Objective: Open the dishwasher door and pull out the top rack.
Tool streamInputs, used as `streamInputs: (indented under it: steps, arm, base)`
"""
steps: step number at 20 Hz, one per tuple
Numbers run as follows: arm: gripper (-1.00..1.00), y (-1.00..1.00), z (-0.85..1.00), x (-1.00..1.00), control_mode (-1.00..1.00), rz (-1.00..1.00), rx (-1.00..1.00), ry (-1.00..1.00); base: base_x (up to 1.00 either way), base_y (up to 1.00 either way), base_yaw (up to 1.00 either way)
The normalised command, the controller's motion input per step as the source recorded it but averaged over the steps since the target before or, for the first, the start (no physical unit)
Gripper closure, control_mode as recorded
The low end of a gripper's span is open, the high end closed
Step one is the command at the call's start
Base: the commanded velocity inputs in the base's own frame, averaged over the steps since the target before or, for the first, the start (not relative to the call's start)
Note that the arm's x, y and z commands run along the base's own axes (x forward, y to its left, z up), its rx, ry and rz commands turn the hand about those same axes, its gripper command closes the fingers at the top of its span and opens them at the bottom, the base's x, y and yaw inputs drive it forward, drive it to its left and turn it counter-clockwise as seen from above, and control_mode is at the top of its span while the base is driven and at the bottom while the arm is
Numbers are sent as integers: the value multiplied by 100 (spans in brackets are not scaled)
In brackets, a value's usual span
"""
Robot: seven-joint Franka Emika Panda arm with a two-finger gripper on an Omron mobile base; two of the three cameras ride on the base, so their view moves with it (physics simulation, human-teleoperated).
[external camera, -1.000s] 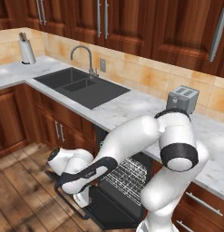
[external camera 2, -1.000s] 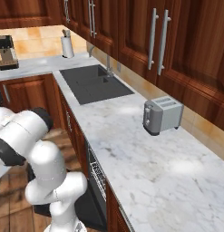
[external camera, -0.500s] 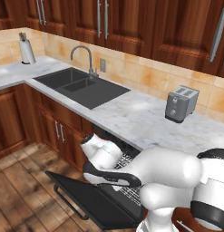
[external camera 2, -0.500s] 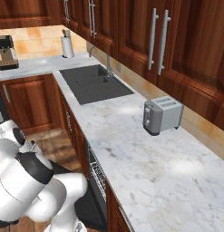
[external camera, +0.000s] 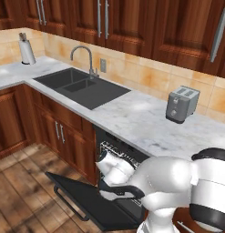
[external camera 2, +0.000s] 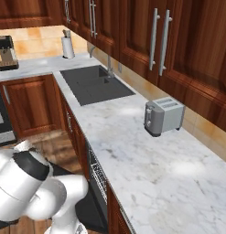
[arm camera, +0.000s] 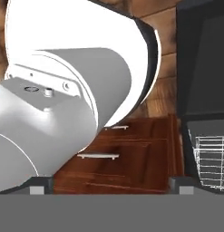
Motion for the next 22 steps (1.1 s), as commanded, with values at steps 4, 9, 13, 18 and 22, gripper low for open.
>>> streamInputs:
  steps: [4,9,13,18,22]
  arm:
    - [-100,0,-64,70,-100,13,-36,15]
    - [-100,-11,-6,70,-100,3,-28,11]
    - [-100,-14,0,66,-100,1,-15,26]
    - [-100,-6,-16,46,-100,0,-10,16]
    - [-100,-4,-64,37,-100,2,-6,4]
  base:
    - [0,0,0]
    - [0,0,0]
    - [0,0,0]
    - [0,0,0]
    - [0,0,0]
